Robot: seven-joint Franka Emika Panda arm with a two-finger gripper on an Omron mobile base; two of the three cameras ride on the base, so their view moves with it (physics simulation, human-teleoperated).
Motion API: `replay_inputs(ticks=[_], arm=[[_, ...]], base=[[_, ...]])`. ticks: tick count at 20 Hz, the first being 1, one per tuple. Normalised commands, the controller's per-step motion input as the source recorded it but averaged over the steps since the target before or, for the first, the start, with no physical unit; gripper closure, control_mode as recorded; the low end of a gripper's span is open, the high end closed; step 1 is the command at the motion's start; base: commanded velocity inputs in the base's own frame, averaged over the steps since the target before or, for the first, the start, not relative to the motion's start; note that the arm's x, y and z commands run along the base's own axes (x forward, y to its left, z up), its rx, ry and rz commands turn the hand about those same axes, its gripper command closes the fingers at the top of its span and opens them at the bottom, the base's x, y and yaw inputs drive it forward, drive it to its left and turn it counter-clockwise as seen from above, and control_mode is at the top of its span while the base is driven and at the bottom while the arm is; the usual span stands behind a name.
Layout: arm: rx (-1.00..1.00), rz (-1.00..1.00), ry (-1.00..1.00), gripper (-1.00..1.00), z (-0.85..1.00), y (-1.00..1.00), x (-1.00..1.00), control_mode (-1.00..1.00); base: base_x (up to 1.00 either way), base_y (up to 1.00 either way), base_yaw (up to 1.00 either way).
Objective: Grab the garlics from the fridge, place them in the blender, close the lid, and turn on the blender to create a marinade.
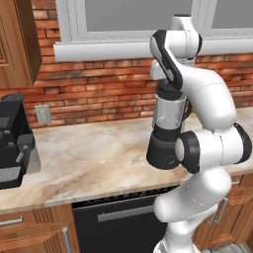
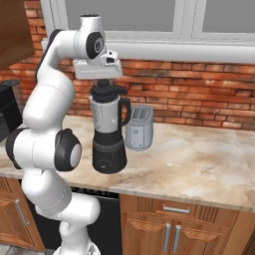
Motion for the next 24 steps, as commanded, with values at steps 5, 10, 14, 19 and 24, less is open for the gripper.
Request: replay_inputs(ticks=[5,10,14,19,24], arm=[[0.0,0.0,0.13,1.0,-0.29,0.0,-0.41,-1.0],[0.0,0.0,0.02,1.0,0.0,0.0,0.05,-1.0],[0.0,0.0,0.06,1.0,0.0,0.0,0.1,-1.0],[-0.02,0.0,0.0,1.0,-0.32,0.0,0.0,-1.0],[0.0,0.0,-0.09,-1.0,-0.21,0.0,0.0,-1.0]], base=[[0.0,0.0,0.0],[0.0,0.0,0.0],[0.0,0.0,0.0],[0.0,0.0,0.0],[0.0,0.0,0.0]])
